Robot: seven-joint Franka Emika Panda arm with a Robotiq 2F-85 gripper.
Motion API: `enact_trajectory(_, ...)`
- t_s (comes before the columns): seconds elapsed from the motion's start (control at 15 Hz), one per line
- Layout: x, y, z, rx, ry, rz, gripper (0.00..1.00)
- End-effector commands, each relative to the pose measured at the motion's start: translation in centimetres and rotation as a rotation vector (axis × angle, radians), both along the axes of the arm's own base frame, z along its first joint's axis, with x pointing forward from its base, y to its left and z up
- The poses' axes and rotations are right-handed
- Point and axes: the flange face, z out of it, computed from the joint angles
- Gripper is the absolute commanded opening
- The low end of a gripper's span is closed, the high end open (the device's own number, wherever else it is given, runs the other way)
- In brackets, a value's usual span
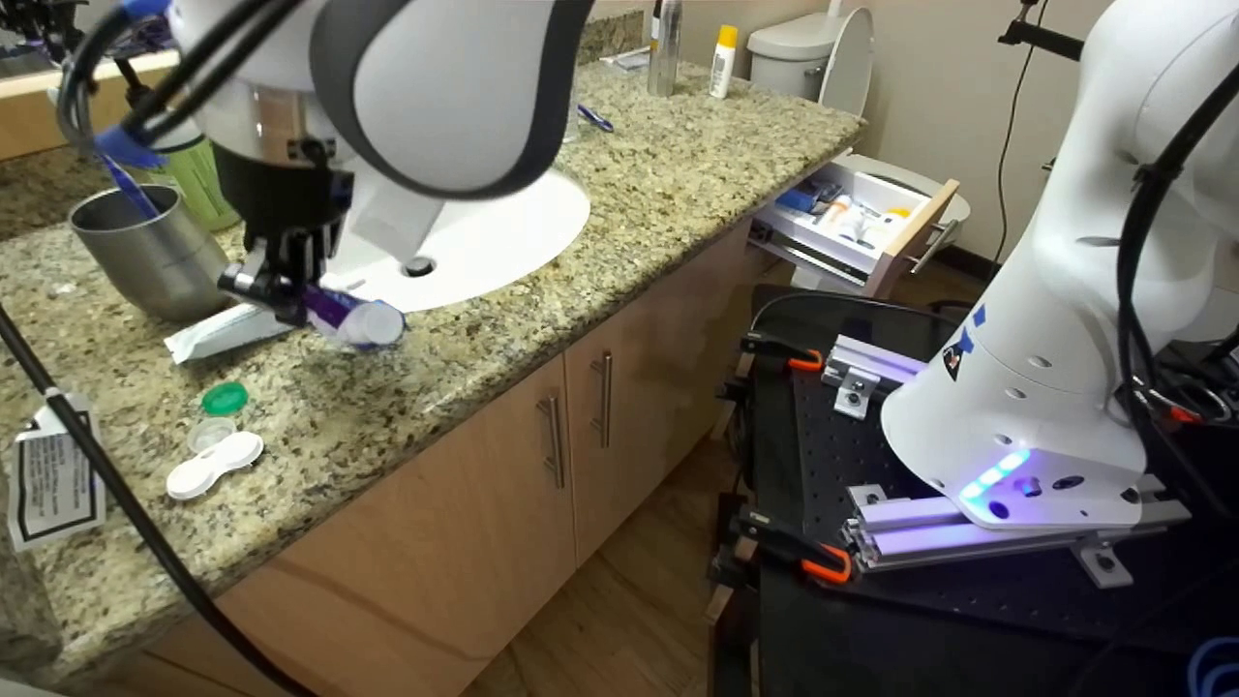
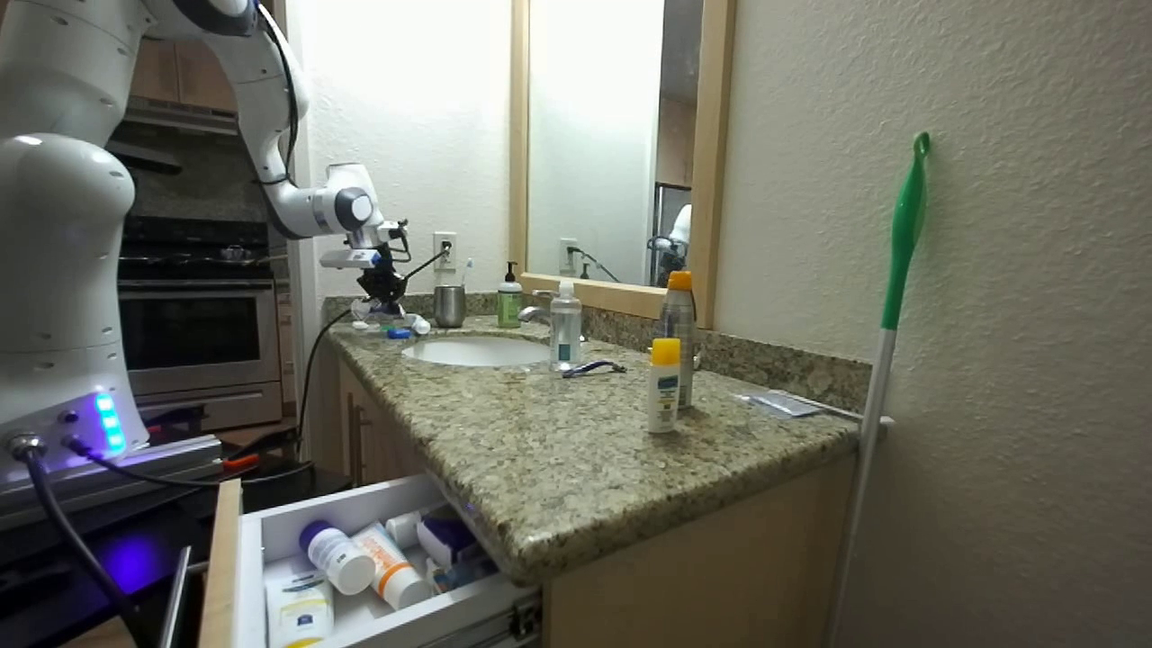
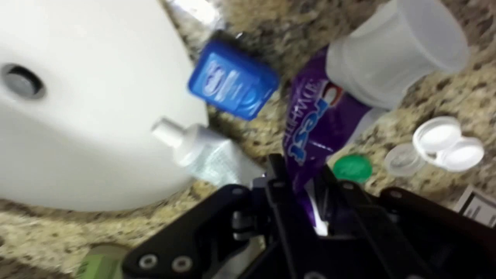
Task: Move the purple tube of tooth paste to the right, move the blue object to the right, move the white tube to the right, remove the toothbrush from the silver cup and place it on the right side of the counter
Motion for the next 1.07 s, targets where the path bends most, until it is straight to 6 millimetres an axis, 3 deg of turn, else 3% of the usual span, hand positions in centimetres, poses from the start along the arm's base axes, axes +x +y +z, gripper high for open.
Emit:
enact_trajectory(0.0, -3.3, -5.8, 7.2, -0.075, -0.029, -0.181, 0.05)
enact_trajectory(0.27, -8.5, -12.9, 12.8, -0.191, 0.047, -0.393, 0.05)
enact_trajectory(0.47, -13.8, -18.4, 14.9, -0.205, 0.154, -0.558, 0.05)
enact_trajectory(0.67, -19.5, -24.0, 14.9, -0.157, 0.259, -0.725, 0.05)
enact_trajectory(0.87, -24.9, -30.1, 12.7, -0.105, 0.32, -0.91, 0.05)
enact_trajectory(1.0, -28.1, -34.2, 10.0, -0.085, 0.329, -1.044, 0.05)
